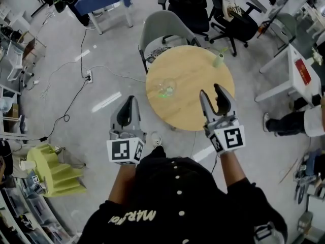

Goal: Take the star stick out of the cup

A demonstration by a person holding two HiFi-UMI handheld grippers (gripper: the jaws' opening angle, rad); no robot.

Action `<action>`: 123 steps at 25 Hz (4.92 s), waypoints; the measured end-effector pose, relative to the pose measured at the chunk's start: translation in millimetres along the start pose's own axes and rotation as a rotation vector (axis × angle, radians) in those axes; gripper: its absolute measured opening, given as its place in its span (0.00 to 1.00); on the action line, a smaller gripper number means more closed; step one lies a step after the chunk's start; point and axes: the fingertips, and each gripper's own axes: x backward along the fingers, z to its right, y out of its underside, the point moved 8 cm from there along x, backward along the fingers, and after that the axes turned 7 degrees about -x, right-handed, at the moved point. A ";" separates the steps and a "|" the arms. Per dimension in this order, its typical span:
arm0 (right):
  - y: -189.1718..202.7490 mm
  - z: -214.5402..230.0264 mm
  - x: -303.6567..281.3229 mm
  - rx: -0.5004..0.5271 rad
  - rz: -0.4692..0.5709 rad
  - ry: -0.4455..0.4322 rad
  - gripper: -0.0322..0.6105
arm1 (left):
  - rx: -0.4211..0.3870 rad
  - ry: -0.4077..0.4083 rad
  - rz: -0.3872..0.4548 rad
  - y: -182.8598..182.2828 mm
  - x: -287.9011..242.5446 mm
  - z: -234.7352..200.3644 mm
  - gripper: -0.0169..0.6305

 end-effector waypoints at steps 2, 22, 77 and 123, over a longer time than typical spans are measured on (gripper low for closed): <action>1.1 3.7 -21.9 0.002 -0.006 0.014 0.34 | 0.003 0.015 -0.004 1.3 -21.1 -14.7 0.03; 106.7 52.0 -140.9 0.226 -0.385 -0.116 0.34 | 0.053 0.112 -0.096 53.2 -144.7 -58.8 0.03; 242.8 10.2 -199.6 0.549 -0.543 -0.645 0.08 | 0.085 0.032 -0.248 116.8 -157.2 -57.6 0.03; -42.2 149.0 -52.4 -0.056 -0.018 0.277 0.08 | -0.017 0.160 -0.022 -22.6 -197.4 -6.5 0.03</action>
